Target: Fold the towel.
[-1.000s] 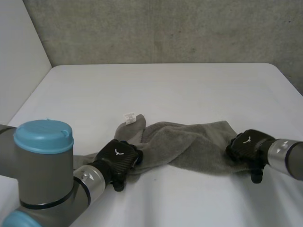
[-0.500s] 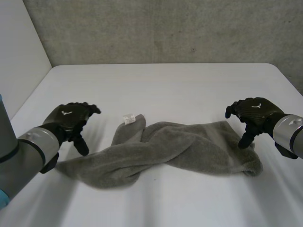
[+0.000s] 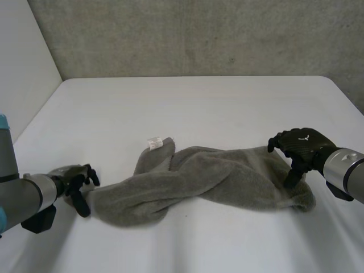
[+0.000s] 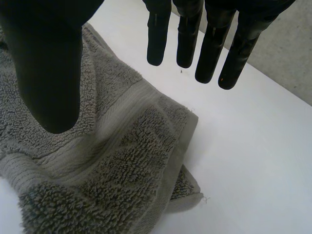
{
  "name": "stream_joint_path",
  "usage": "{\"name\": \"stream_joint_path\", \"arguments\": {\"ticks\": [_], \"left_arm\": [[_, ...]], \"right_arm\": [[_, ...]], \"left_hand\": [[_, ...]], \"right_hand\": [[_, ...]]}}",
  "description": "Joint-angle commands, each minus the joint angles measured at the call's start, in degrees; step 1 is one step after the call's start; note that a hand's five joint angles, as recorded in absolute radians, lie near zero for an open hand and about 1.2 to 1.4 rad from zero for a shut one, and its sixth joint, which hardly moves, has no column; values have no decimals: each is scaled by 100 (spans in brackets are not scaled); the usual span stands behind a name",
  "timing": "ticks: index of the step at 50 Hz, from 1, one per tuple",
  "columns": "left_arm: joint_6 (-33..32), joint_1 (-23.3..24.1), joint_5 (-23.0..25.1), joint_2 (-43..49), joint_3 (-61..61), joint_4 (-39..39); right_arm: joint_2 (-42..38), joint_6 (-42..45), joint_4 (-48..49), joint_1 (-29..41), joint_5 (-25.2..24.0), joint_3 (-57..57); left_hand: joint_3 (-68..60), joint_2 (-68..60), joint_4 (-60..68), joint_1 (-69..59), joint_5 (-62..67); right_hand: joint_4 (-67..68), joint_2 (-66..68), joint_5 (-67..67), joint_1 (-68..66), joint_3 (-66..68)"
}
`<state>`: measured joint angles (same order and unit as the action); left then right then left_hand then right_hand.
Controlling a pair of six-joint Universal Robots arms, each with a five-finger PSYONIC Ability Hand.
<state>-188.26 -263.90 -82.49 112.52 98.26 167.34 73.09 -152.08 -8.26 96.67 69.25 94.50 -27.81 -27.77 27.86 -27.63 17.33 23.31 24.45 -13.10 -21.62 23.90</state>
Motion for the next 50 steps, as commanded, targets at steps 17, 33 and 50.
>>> {"name": "stream_joint_path", "arguments": {"ticks": [17,33,50], "left_arm": [[0,128,-4,-178,0,27],[0,207,-4,-388,79,-17],[0,260,4,-354,61,-61]], "right_arm": [[-67,82,123,1,9,86],[-164,108,167,-26,36,86],[-234,117,228,-26,62,68]], "left_hand": [[-4330,-4334,4325,-4348,4378],[-1581,-1586,1577,-1600,1630],[-2765,-2769,2760,-2784,2814]], "right_hand": [[57,-58,-78,-226,-2],[57,-58,-78,-226,-2],[40,-75,-61,-209,-19]]}}
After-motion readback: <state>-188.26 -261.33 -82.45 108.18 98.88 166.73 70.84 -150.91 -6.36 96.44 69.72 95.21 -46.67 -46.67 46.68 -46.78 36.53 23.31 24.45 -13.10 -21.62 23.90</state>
